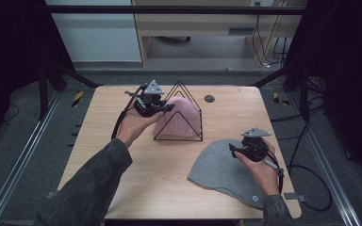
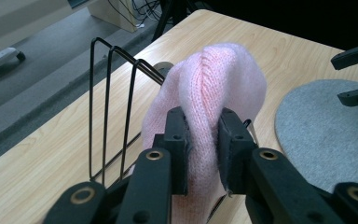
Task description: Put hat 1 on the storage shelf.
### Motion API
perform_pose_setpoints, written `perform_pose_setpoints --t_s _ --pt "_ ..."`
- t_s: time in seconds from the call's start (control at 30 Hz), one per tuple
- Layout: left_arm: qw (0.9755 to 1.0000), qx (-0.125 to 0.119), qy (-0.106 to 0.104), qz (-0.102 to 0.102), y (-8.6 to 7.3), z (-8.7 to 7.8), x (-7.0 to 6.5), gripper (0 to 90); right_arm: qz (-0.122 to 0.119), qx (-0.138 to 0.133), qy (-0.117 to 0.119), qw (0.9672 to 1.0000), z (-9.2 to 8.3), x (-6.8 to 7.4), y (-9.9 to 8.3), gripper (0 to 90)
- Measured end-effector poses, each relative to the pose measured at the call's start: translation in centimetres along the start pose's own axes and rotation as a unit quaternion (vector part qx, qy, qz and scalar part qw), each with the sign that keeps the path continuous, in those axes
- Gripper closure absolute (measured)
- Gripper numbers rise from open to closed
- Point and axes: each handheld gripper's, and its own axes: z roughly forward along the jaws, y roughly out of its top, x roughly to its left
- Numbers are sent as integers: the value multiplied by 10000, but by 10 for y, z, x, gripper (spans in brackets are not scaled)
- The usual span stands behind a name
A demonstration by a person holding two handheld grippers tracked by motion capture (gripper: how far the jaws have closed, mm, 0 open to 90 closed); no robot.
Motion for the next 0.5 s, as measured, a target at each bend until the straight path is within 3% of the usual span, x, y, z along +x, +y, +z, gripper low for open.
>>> perform_pose_setpoints --t_s 0.17,0.4,0.5 --pt "10000 -35 -1 -47 -3 -3 0 682 56 -7 -49 10000 -2 -5 -4 288" --pt "9996 -216 47 -179 -6 -17 -3 515 299 -39 -63 9995 -7 -16 -9 294" --pt "9996 -203 109 -142 -8 -21 -6 479 304 -15 -67 9995 -7 -19 -10 293"
